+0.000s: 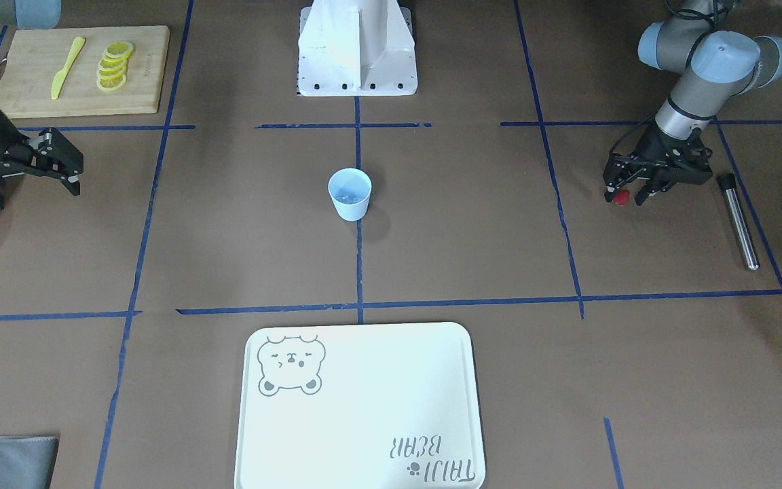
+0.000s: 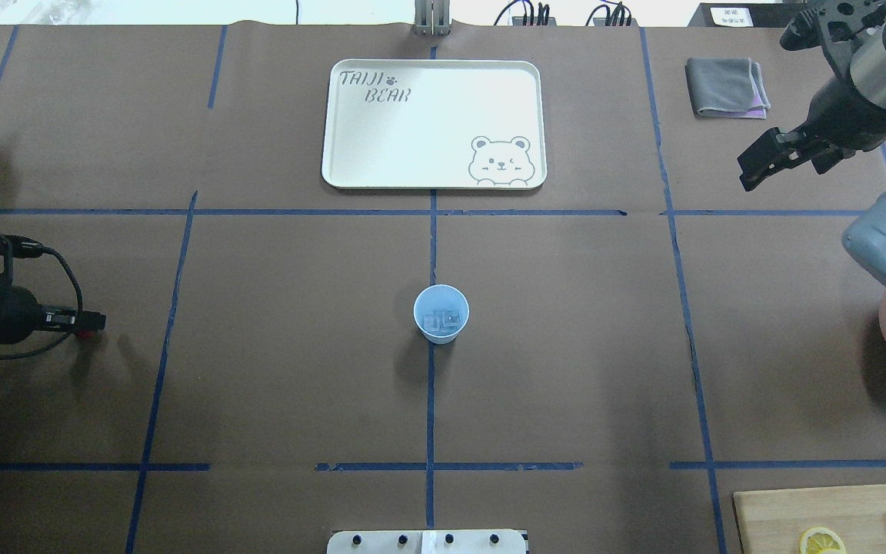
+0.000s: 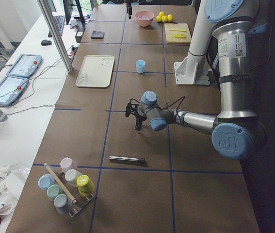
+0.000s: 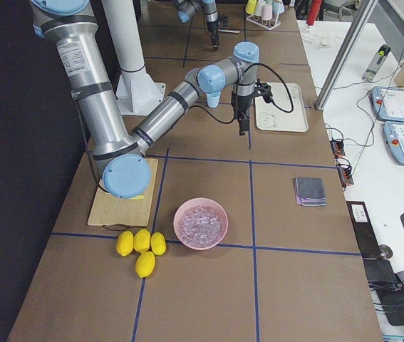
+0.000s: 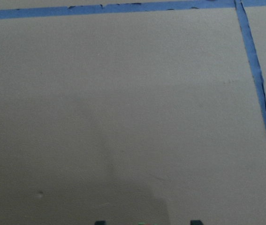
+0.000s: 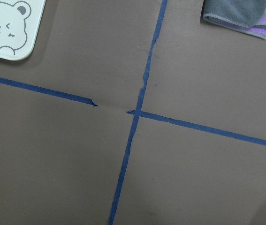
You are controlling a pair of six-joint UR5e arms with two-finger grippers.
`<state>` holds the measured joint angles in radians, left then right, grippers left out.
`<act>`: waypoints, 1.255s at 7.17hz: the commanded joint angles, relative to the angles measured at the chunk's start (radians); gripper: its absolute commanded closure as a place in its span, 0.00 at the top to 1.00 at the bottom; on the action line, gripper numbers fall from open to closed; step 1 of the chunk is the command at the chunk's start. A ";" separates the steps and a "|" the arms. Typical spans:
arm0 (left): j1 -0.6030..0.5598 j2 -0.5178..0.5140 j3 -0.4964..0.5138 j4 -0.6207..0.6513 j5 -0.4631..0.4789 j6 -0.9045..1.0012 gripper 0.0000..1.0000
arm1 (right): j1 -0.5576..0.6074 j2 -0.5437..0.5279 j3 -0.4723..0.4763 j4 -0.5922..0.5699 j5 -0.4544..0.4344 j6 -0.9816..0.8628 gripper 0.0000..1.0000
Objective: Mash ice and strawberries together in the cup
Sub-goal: 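Lower the left gripper onto the red strawberry and grasp it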
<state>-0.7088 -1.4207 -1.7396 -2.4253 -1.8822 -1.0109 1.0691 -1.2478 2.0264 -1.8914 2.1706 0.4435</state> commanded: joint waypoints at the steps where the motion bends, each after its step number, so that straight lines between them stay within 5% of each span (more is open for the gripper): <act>1: 0.000 0.000 0.000 0.000 0.000 0.000 0.66 | -0.001 0.001 0.002 0.000 0.002 0.001 0.99; 9: 0.012 0.000 0.006 0.002 -0.002 0.000 0.56 | 0.020 -0.001 0.005 0.000 0.035 0.001 0.99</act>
<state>-0.6991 -1.4205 -1.7348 -2.4237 -1.8837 -1.0109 1.0864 -1.2485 2.0309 -1.8914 2.2004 0.4449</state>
